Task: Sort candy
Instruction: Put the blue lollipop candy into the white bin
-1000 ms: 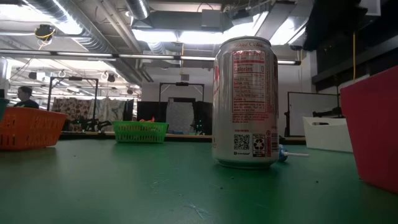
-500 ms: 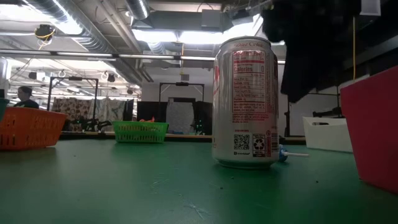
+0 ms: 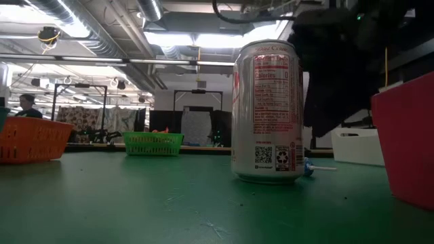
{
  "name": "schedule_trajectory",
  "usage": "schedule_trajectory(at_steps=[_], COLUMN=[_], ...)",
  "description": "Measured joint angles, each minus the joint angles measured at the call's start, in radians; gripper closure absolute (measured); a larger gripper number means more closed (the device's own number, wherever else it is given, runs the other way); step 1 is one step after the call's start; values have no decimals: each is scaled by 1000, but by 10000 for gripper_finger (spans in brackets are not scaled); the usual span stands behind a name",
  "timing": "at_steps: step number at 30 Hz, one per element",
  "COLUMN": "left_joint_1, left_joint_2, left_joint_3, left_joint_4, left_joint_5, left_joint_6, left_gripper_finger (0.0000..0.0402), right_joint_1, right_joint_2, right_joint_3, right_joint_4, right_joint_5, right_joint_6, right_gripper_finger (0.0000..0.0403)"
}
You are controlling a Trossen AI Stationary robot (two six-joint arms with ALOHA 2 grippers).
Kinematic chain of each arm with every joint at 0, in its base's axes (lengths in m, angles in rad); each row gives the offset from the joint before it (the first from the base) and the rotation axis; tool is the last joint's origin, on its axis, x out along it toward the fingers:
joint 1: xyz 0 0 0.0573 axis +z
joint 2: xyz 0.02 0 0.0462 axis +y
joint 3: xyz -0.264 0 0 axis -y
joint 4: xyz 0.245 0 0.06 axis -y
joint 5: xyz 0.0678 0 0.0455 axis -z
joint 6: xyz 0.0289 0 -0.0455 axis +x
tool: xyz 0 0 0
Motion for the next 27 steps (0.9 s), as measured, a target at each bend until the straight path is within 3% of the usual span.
schedule_trajectory(at_steps=[14, 27], left_joint_1=[2, 2], left_joint_2=[0, 0], left_joint_3=[0, 0], left_joint_4=[1, 0], left_joint_5=[-40, -43], left_joint_6=[0, 25], left_gripper_finger=[304, 304], right_joint_1=[0, 1], right_joint_2=[140, 177], right_joint_3=[-3, -1], right_joint_4=[93, 95], right_joint_5=[69, 91], right_joint_6=[-4, -5], right_gripper_finger=[249, 249])
